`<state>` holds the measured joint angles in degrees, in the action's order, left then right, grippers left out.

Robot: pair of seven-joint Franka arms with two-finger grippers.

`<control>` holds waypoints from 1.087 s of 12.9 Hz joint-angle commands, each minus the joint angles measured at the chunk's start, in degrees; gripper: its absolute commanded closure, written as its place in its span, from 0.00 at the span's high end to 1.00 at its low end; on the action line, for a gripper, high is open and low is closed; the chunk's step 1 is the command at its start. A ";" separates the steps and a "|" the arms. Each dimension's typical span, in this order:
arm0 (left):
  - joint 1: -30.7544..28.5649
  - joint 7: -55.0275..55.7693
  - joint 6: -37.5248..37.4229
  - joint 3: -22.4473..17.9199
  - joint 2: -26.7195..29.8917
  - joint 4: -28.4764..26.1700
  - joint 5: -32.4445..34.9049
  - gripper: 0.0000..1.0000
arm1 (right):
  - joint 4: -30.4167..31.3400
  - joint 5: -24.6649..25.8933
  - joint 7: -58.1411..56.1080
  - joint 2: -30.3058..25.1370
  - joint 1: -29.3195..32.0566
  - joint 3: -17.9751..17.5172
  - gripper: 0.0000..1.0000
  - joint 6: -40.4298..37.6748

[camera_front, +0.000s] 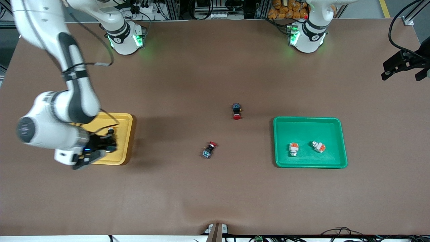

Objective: Place green and yellow buttons in trays
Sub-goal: 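Carry the blue button into the yellow tray and open the right gripper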

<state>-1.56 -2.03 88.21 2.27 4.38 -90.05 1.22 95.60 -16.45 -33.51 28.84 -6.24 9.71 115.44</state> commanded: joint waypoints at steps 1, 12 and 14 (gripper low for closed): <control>-0.28 -0.96 -1.29 0.45 -1.30 1.54 0.28 1.00 | 0.46 0.63 -1.56 1.30 6.57 -1.45 0.00 -1.36; -0.46 -0.43 -1.99 0.89 -1.48 1.81 0.19 1.00 | -0.07 7.73 13.70 -15.01 5.98 0.04 1.00 -14.88; -0.37 -0.34 -1.99 0.98 -1.57 1.81 0.10 1.00 | 0.11 10.11 18.28 -21.16 5.01 -0.39 1.00 -19.01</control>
<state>-1.63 -2.03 87.52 2.90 3.50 -89.94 1.21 93.15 -9.06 -19.82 14.51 -0.03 9.60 98.75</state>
